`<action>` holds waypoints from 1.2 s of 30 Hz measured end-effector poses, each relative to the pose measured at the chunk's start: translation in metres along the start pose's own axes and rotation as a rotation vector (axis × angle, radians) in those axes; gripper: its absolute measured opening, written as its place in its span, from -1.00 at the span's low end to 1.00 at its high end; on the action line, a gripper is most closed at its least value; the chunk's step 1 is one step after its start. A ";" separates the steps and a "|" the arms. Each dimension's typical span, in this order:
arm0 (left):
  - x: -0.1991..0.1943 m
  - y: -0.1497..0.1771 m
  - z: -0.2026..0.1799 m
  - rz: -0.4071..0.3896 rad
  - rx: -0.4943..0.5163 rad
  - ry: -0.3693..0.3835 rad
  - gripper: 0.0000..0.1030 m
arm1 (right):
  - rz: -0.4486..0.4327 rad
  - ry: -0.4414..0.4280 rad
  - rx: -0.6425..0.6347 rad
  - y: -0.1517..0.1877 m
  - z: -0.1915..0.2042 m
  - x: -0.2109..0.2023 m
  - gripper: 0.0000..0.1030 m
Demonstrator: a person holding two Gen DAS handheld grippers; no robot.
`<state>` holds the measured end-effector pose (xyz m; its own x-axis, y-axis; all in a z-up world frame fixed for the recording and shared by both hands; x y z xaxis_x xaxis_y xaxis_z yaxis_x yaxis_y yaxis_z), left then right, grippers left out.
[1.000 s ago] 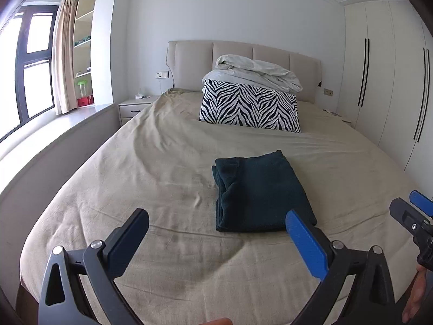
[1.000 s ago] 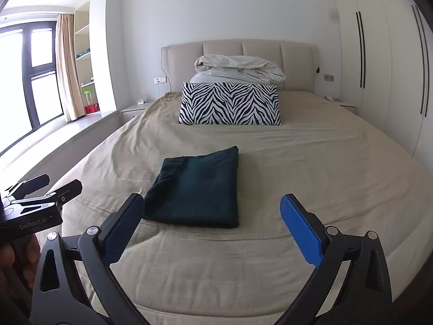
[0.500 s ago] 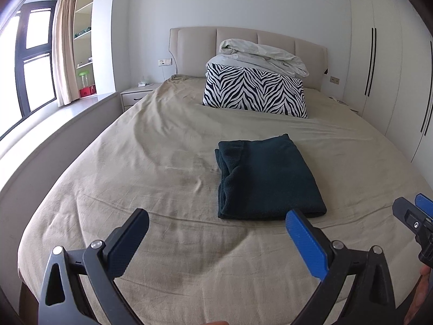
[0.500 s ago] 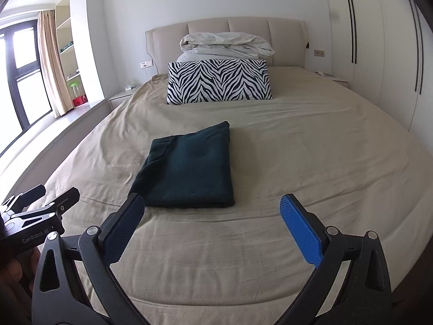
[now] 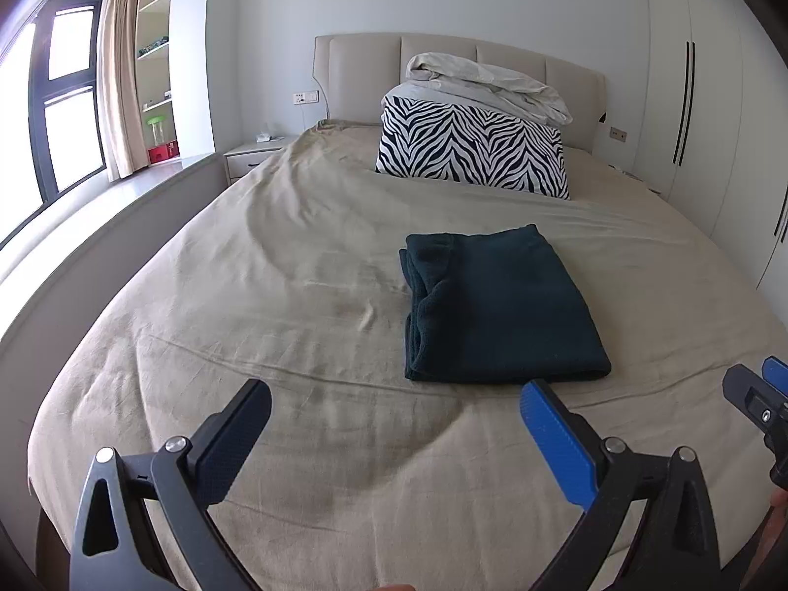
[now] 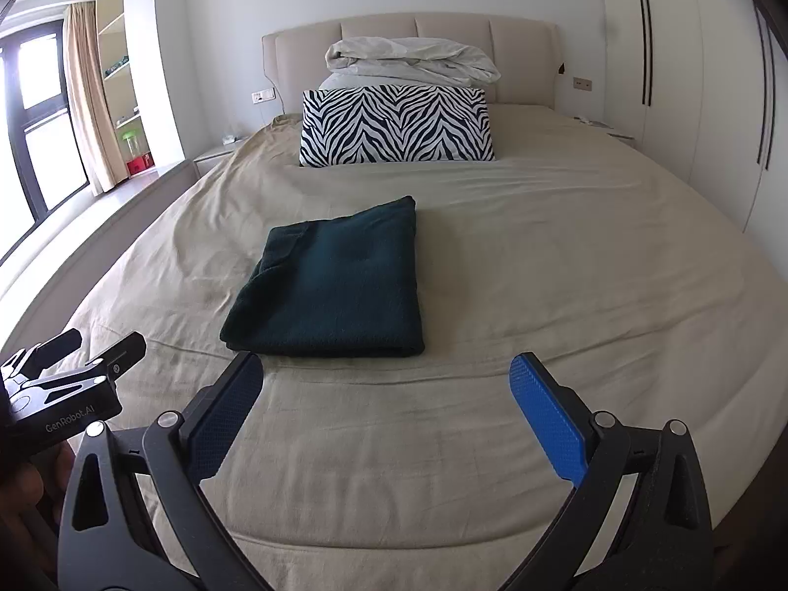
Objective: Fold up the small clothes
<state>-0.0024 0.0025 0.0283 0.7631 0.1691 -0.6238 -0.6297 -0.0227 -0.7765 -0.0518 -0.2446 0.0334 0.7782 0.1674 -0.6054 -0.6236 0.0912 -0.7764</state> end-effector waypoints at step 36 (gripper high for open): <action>0.002 0.006 0.002 0.004 0.005 -0.010 1.00 | 0.025 0.001 0.017 0.014 0.005 0.010 0.99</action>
<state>-0.0049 0.0044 0.0231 0.7593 0.1788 -0.6256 -0.6331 -0.0188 -0.7738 -0.0531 -0.2373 0.0175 0.7625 0.1691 -0.6245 -0.6438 0.1033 -0.7581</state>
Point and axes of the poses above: each gripper's, at about its wrist camera, not at the fingertips, and x roughly the way its jaws point, z to its left, y to its underside, the point moved 5 cm from there along x, roughly the way its jaws point, and after that the axes turned 9 degrees about -y, right-handed, at the moved point
